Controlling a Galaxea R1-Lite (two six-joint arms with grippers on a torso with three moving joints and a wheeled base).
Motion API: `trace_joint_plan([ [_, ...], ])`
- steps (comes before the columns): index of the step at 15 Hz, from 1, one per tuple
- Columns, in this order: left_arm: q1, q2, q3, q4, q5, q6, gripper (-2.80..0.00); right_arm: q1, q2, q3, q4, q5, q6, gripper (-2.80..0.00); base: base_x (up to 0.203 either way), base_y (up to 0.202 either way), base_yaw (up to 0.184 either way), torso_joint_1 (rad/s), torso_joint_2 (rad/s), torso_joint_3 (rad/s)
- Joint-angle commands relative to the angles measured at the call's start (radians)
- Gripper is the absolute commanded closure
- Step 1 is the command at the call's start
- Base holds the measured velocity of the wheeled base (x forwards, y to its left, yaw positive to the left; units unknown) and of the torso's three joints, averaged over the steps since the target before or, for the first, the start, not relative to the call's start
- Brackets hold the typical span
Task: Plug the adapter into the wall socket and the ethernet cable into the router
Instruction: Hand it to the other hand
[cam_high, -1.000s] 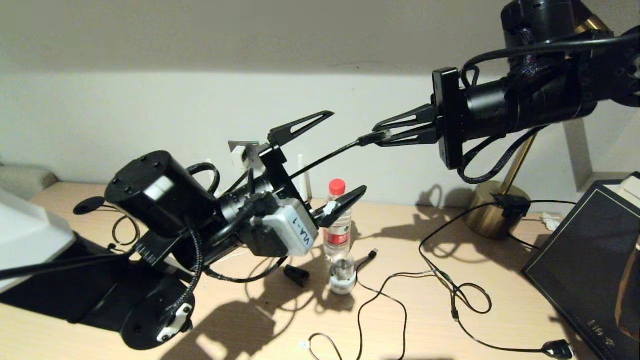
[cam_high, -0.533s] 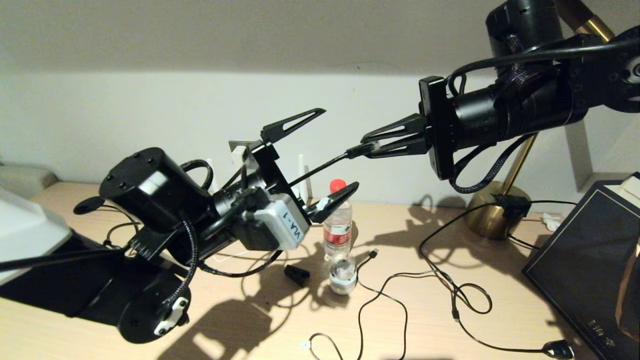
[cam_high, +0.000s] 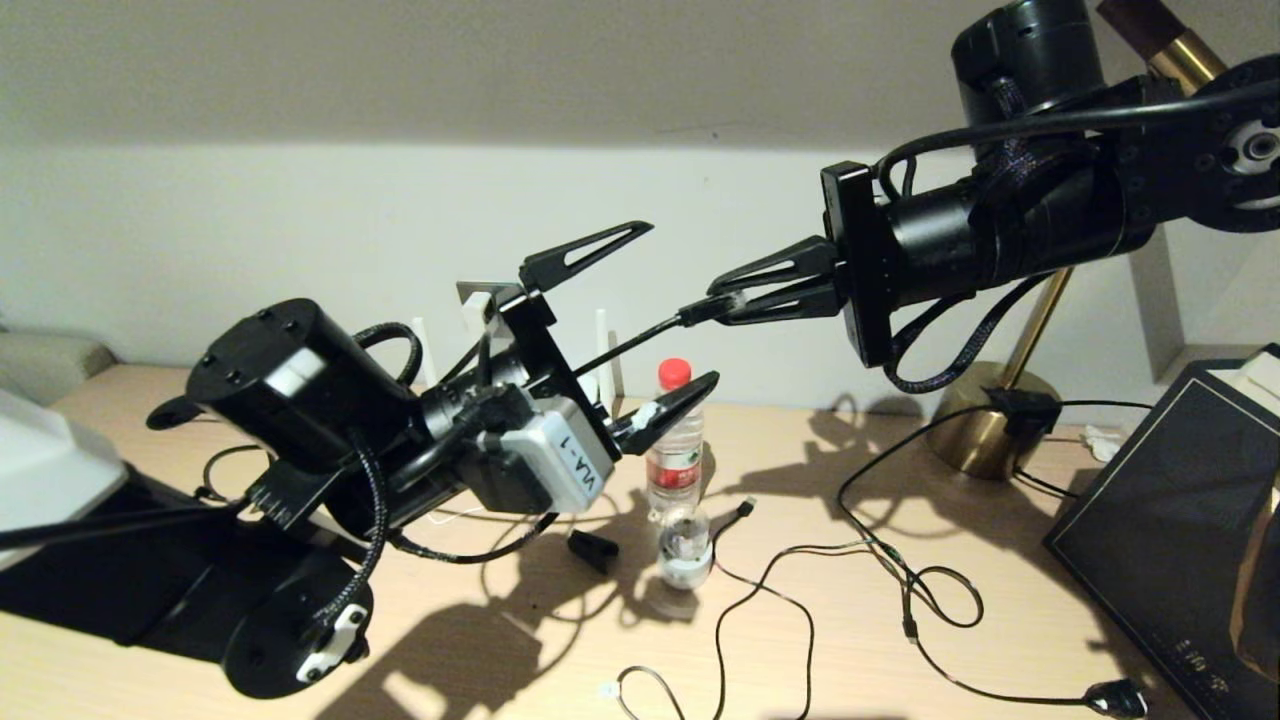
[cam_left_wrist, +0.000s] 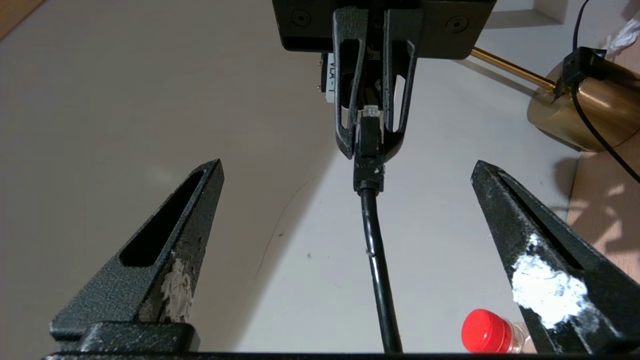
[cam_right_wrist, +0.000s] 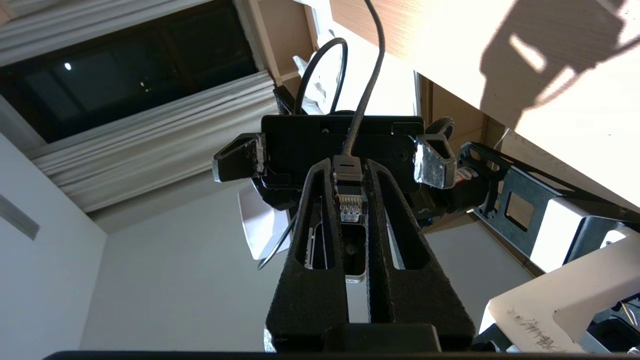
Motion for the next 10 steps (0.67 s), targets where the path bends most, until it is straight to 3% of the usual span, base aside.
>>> trace_joint_plan([
  [1, 0.000, -0.003, 0.001, -0.008, -0.003, 0.006, -2.80, 0.001, 0.003, 0.001, 0.003, 0.005, 0.005, 0.00, 0.000, 0.000, 0.000, 0.000, 0.00, 0.000],
  [5, -0.011, -0.010, 0.026, -0.008, -0.017, -0.003, -2.80, 0.001, 0.000, 0.000, 0.003, 0.007, -0.009, 0.00, 0.000, 0.000, 0.000, 0.000, 0.00, 0.000],
  [8, -0.021, -0.029, 0.084, -0.008, -0.015, -0.057, -2.80, 0.002, -0.003, 0.007, 0.003, 0.007, -0.030, 0.00, 0.000, 0.000, 0.000, 0.000, 0.00, 0.000],
  [10, -0.020, -0.028, 0.078, -0.008, -0.010, -0.060, -2.80, 0.002, -0.001, 0.007, 0.004, 0.007, -0.033, 0.00, 0.000, 0.000, 0.000, 0.000, 0.00, 0.000],
])
